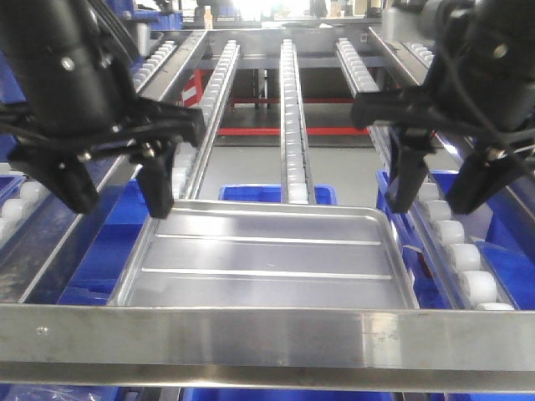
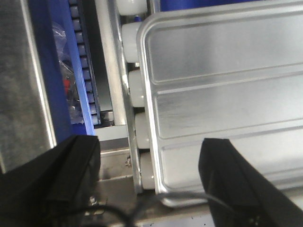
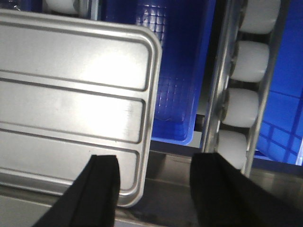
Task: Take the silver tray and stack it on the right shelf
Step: 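Lower both grippers onto opposite short edges of the silver tray and close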
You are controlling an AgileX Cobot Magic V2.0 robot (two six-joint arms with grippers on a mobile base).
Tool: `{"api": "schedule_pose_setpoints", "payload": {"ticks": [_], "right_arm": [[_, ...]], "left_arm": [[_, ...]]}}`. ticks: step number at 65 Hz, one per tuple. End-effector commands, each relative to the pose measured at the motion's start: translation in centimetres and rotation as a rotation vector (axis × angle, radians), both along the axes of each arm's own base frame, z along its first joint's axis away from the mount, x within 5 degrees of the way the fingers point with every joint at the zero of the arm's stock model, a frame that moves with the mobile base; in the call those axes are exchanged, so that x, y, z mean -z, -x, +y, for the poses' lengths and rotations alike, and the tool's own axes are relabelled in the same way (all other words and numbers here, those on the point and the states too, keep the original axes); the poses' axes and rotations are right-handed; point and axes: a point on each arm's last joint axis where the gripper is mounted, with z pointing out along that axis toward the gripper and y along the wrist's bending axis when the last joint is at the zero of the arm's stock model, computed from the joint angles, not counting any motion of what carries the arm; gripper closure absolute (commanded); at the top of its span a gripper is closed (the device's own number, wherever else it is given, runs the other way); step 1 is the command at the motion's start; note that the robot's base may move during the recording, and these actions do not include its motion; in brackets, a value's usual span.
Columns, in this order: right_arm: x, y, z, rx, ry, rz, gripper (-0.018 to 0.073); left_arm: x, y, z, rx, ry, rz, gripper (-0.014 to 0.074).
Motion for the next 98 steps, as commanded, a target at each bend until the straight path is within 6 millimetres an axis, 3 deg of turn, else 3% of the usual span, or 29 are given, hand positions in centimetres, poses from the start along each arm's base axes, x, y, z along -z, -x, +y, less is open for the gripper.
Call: {"api": "schedule_pose_setpoints", "payload": {"ticks": [1, 34, 50, 73, 81, 89, 98], "right_arm": [[-1.6, -1.0, 0.3, 0.008, -0.042, -0.109, 0.0114], [2.2, -2.6, 1.0, 0.008, -0.017, -0.046, 0.0114], [2.5, -2.9, 1.1, 0.008, -0.020, -0.052, 0.0114], [3.6, -3.1, 1.2, 0.008, -0.008, -0.023, 0.0114], [3.7, -3.1, 1.2, 0.008, -0.005, -0.017, 0.0117], [3.7, -3.1, 1.2, 0.008, -0.005, -0.015, 0.0237], [3.7, -3.1, 1.2, 0.008, -0.004, -0.015, 0.0487]], "left_arm": [[-1.7, -0.4, -0.6, 0.004, 0.058, -0.079, 0.0238], [0.9, -1.6, -1.6, 0.008, 0.060, -0.069, 0.0238], [0.9, -1.9, -1.9, 0.014, 0.082, -0.092, 0.0238], [2.5, -1.9, -1.8, -0.002, 0.029, -0.024, 0.0238], [2.8, -1.9, -1.8, -0.021, 0.031, -0.011, 0.0279], [2.8, -1.9, -1.8, -0.024, 0.030, -0.008, 0.0394], [2.8, -1.9, -1.8, -0.024, 0.027, -0.005, 0.0587]]}}
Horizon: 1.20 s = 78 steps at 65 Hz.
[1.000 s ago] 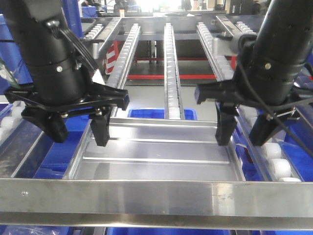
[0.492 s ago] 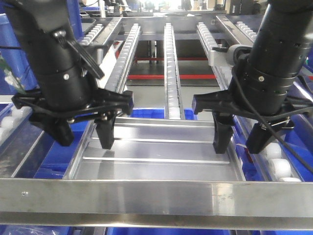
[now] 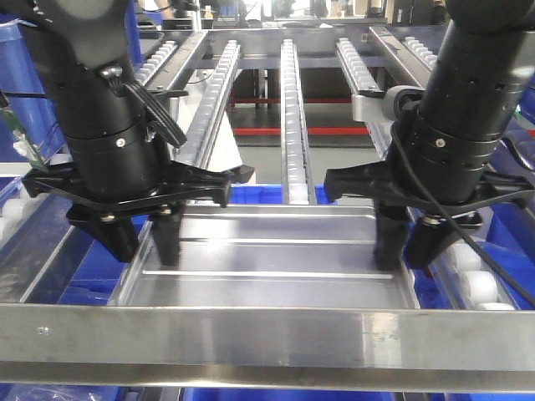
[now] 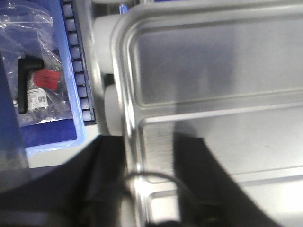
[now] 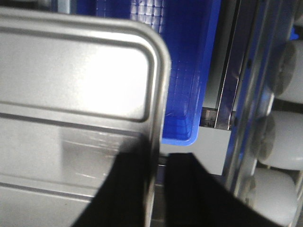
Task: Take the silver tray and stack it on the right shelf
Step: 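Lower both grippers onto opposite short edges of the silver tray and close, then lift the silver tray off the roller shelf with both grippers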
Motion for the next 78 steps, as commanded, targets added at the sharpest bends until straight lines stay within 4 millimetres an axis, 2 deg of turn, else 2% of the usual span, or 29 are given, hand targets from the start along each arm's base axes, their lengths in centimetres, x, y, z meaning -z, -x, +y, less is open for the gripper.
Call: {"api": "schedule_pose_setpoints", "payload": {"ticks": [1, 6, 21, 30, 44, 60, 69, 78], "right_arm": [[-1.9, -0.5, 0.1, -0.003, -0.026, -0.082, 0.0514], [-1.9, -0.5, 0.1, -0.003, -0.024, -0.078, 0.0496], [-1.9, -0.4, 0.1, -0.003, -0.022, -0.073, 0.0504], [-3.1, -0.1, -0.1, -0.002, -0.032, -0.100, 0.0504], [-7.3, 1.2, -0.6, -0.003, -0.078, -0.214, 0.0503], [-12.1, 4.1, -1.7, -0.005, -0.109, -0.298, 0.0503], [-14.0, 6.4, -2.0, -0.040, -0.097, -0.320, 0.0503], [-14.8, 8.5, -1.9, -0.084, -0.088, -0.326, 0.0503]], "left_arm": [[-2.0, -0.1, -0.2, -0.001, 0.039, -0.057, 0.0608], [-2.0, -0.1, -0.2, 0.001, 0.036, -0.059, 0.0707], [-2.0, -0.1, -0.2, -0.015, 0.044, -0.057, 0.0688], [-2.6, 0.1, 0.0, -0.053, 0.051, -0.055, 0.0688], [-6.7, 1.1, 1.0, -0.064, 0.103, -0.144, 0.0688], [-11.9, 4.2, 1.8, -0.069, 0.146, -0.264, 0.0688], [-13.5, 6.7, 1.2, -0.044, 0.111, -0.307, 0.0688], [-14.2, 8.8, 0.2, -0.011, 0.125, -0.293, 0.0688]]}}
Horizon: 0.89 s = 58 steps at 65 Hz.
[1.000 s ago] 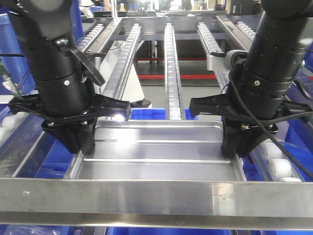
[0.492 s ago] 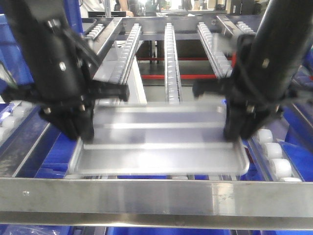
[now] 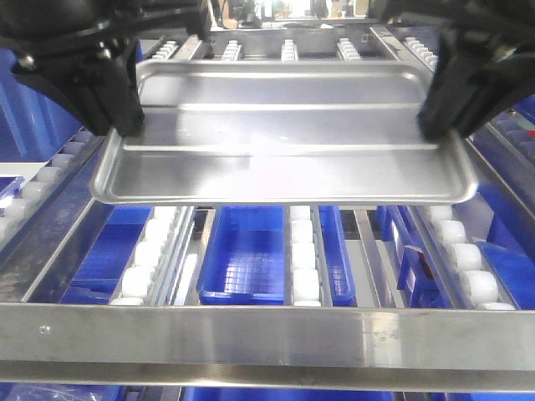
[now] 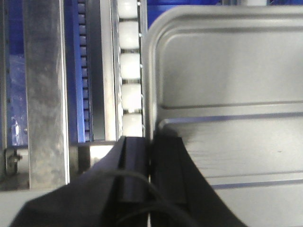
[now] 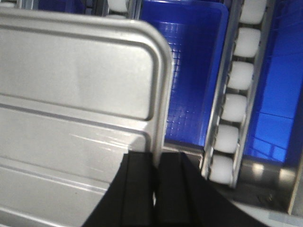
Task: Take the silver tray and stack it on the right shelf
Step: 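Lift the silver tray off the roller shelf with both grippers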
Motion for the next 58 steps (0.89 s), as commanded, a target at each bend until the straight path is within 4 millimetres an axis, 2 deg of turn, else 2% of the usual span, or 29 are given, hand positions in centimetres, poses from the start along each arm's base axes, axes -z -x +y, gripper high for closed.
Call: {"api": "schedule_pose_setpoints", "payload": {"ticks": [1, 8, 17, 58], "right_arm": [[-2.4, 1.4, -0.1, -0.036, -0.014, -0.103, 0.0503], [-2.3, 2.5, -0.3, -0.032, -0.027, -0.102, 0.0503], [-1.6, 3.3, -0.8, -0.032, -0.012, -0.092, 0.0503], [-1.4, 3.3, -0.8, -0.032, -0.009, -0.086, 0.0503]], "left_arm": [[-2.2, 1.4, -0.4, 0.047, 0.036, -0.071, 0.0688], [-2.4, 2.4, -1.1, 0.083, 0.052, -0.065, 0.0688], [-2.4, 2.7, -1.3, 0.095, 0.052, -0.065, 0.0688], [-2.4, 2.6, -1.2, 0.093, 0.048, -0.068, 0.0689]]}}
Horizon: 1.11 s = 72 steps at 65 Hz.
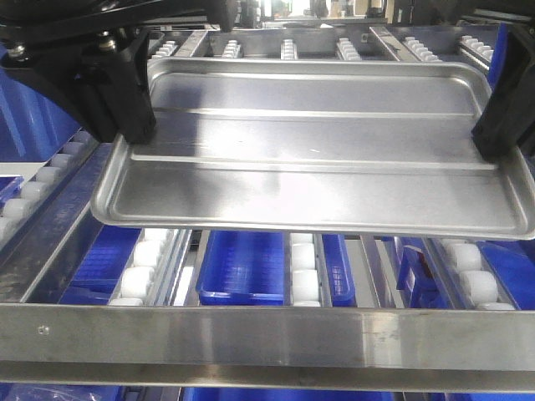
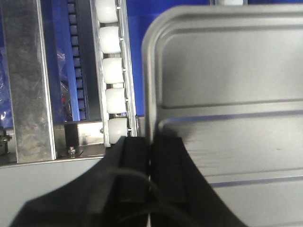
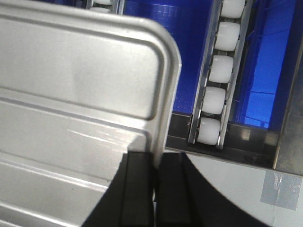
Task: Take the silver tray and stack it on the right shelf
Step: 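Lift the silver tray off the roller shelf with both grippers, then hold the tray with both grippers while the base drives to another shelf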
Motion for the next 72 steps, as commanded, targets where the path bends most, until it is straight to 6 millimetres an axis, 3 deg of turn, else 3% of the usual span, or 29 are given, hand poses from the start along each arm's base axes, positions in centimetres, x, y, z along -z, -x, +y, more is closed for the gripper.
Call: {"api": "schedule_pose_setpoints", "payload": {"ticks": [1, 72], "right_arm": [[-1.71, -0.13, 0.13, -0.034, -0.024, -0.111, 0.0503], [-1.71, -0.13, 0.13, -0.034, -0.024, -0.111, 0.0503]], "left_arm": [[-2.09, 0.24, -0.04, 0.046, 0.057, -0.085, 0.0689], [-2.09, 0.24, -0.04, 0.046, 0.057, -0.085, 0.0689]]}}
